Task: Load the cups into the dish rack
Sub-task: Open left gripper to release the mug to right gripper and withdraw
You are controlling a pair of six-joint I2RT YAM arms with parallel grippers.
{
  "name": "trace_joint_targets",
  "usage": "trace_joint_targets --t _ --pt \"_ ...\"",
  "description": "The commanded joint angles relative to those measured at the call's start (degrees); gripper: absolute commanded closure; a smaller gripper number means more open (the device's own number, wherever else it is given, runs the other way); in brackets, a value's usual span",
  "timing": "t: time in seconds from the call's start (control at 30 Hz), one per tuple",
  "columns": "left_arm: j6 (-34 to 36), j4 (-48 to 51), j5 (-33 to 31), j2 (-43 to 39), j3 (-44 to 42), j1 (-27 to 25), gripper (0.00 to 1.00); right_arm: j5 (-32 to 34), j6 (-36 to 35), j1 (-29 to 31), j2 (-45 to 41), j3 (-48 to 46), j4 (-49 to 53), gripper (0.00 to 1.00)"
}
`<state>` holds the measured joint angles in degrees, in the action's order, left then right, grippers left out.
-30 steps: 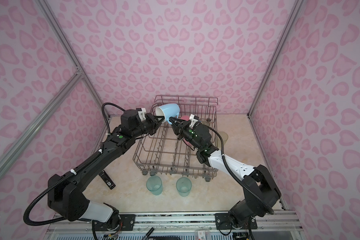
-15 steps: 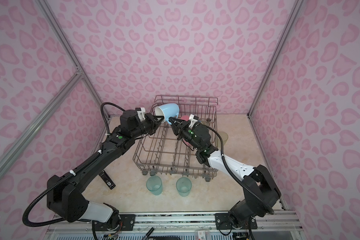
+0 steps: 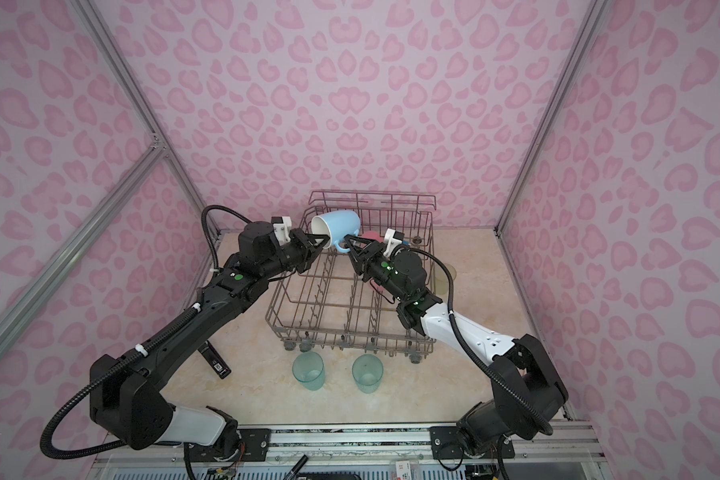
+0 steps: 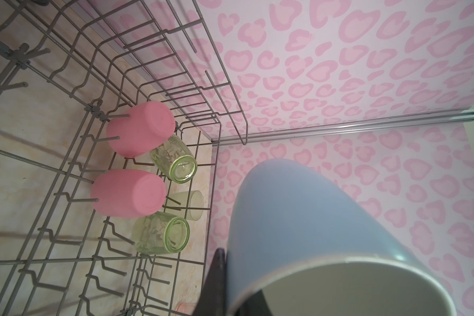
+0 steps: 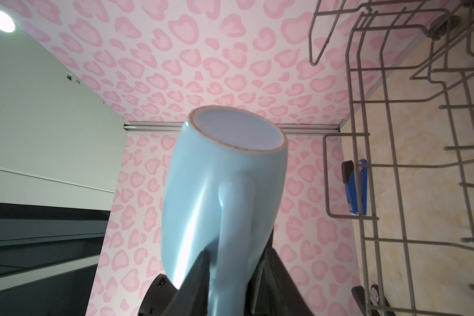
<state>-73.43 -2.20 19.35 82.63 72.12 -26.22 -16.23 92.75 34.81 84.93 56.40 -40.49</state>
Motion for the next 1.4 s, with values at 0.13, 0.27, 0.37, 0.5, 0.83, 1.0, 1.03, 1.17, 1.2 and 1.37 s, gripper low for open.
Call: trace_joint_targets --t 0.13,0.27,0.37,0.5,0.83,1.0,1.03,1.17,1.2,1.37 --pt "1.1 -5.2 4.4 -1.0 -0.2 -0.5 0.97 0.0 -0.5 -0.2 -0.2 -0.3 0.3 0.81" --pt "2.2 -5.2 4.5 -0.8 -0.2 -1.0 0.97 -0.3 -0.6 -0.1 0.1 0.1 0.1 0.85" --pt "2.6 -5.1 4.9 -0.7 -0.4 -1.0 0.97 -0.2 -1.2 0.0 0.1 0.7 0.6 0.91" --pt "3.2 -4.8 5.3 -0.4 -0.1 -1.1 0.97 -0.3 -1.5 0.0 0.5 1.3 0.8 0.94" --pt "5.6 -1.7 5.6 1.1 1.1 -1.0 0.79 0.2 -5.6 -0.1 0.1 2.2 -0.4 1.0" --pt "6.4 -1.0 5.3 1.4 0.8 -0.9 0.7 2.2 -10.7 -0.3 -1.7 2.4 3.0 1.0" --pt "6.5 -0.9 5.3 1.3 0.8 -0.9 0.7 2.7 -11.6 -0.4 -2.2 2.4 3.8 1.0" --pt "7.1 -0.5 5.1 1.1 0.7 -0.5 0.66 4.8 -15.8 -0.5 -3.4 2.7 7.3 1.0" --pt "7.2 -0.3 5.2 1.1 0.6 -0.4 0.65 5.2 -16.9 -0.5 -3.6 2.8 7.9 1.0" --pt "8.3 0.5 5.1 0.3 -0.1 0.2 0.5 8.0 -21.1 -0.5 -4.4 3.2 11.2 1.0"
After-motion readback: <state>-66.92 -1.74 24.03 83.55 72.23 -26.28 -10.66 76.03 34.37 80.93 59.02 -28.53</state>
